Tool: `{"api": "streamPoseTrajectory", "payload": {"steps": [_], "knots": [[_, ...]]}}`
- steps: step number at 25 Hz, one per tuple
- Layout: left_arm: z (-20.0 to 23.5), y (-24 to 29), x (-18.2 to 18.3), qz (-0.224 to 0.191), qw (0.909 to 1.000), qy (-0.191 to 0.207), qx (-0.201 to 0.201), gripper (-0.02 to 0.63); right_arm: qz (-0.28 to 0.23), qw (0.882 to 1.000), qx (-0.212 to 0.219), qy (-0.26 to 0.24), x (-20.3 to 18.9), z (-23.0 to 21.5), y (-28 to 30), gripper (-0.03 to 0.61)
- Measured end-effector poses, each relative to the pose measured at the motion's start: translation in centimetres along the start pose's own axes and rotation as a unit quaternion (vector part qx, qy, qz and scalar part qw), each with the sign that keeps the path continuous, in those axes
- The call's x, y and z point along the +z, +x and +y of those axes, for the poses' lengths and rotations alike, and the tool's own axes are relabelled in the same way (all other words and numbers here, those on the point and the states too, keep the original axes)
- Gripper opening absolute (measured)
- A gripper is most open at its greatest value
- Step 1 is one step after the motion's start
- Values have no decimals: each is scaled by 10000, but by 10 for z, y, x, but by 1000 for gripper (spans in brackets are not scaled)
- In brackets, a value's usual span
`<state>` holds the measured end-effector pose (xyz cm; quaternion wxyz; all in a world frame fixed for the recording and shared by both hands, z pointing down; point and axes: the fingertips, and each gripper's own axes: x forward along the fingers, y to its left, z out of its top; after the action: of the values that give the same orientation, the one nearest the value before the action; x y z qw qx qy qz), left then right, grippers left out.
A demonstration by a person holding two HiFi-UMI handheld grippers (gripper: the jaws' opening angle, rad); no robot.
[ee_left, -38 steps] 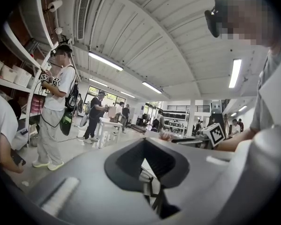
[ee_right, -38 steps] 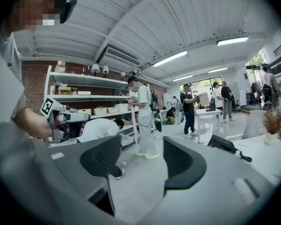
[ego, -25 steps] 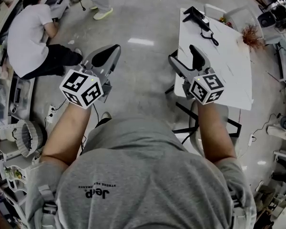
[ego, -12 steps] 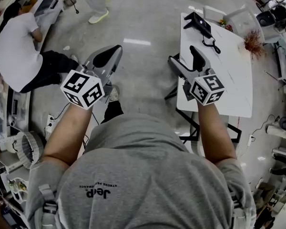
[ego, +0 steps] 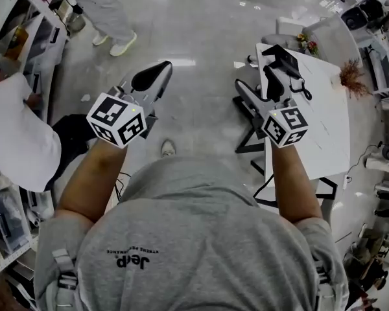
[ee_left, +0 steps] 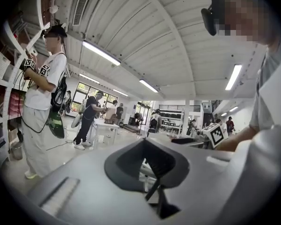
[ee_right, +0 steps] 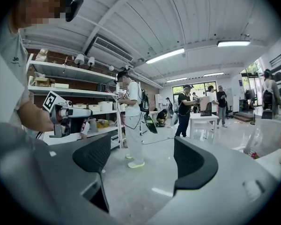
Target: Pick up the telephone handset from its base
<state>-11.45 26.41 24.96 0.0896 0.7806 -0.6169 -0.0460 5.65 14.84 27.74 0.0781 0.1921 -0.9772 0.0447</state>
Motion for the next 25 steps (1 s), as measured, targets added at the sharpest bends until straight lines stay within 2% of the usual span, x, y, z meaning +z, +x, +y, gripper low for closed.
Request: {"api": "streamPoseTrajectory", "payload": {"steps": [5,8,17,21,25], "knots": [[78,25,21,-52,9999,-76,-138,57,27,9999,-162,-12,19,-14,75,399],[110,40,23,-8,9998,-153,-109,57,53,9998,-187,9,27,-27,108,399],[167,92,15,130,9993,-310,145,57,179,9998,119,48,24,-71,185,399],[176,146,9,223,9989,-236,324,57,192,9989,413,102,18,-119,212,399],[195,204,13,272,9970,-225,686,57,185,9968,753,198,24,-174,255,399]]}}
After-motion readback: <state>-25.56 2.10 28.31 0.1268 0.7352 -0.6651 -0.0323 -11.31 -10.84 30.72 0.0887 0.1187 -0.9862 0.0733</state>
